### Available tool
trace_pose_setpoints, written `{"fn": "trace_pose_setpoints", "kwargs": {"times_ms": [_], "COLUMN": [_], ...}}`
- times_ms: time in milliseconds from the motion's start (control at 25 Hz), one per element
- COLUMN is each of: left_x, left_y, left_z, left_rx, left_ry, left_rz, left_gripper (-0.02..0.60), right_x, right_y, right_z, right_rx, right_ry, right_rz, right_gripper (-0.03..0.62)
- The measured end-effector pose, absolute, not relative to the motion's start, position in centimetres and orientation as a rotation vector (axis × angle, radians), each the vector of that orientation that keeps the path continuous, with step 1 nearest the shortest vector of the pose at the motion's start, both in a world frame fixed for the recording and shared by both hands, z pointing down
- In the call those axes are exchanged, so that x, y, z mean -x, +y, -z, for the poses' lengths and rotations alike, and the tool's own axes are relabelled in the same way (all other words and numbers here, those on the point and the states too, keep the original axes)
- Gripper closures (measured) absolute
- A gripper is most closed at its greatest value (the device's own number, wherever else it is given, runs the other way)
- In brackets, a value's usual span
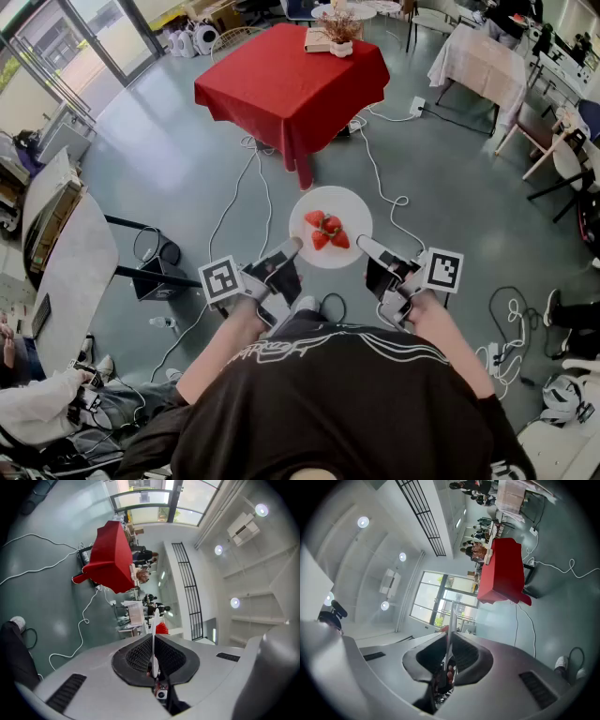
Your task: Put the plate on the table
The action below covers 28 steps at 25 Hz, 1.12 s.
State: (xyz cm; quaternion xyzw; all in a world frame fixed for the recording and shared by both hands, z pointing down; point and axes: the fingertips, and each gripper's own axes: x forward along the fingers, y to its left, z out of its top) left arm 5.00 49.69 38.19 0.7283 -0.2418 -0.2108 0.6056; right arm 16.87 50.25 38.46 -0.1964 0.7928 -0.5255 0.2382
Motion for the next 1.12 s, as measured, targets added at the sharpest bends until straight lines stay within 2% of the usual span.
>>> {"fn": "trace_pose_setpoints", "kwargs": {"times_ms": [600,1120], "left_x": [-5.2,-3.7], "left_y": [50.6,47.3], "left_z": [-38.2,-39.7], "left_rx": [-1.684,-1.648], "left_ry": [-0.585,-0.587], "left_rz": [0.481,0.508], "left_gripper": [0.566,0.566], "right_x": [-17.4,-15.9], "right_y": [51.2,47.3], "right_z": [-38.2,-39.4], "right_rx": [0.516,0.521], "right_ry": [2.16,2.157], "right_rz": [1.448,1.476], "right_gripper": [0.559,0.559]}}
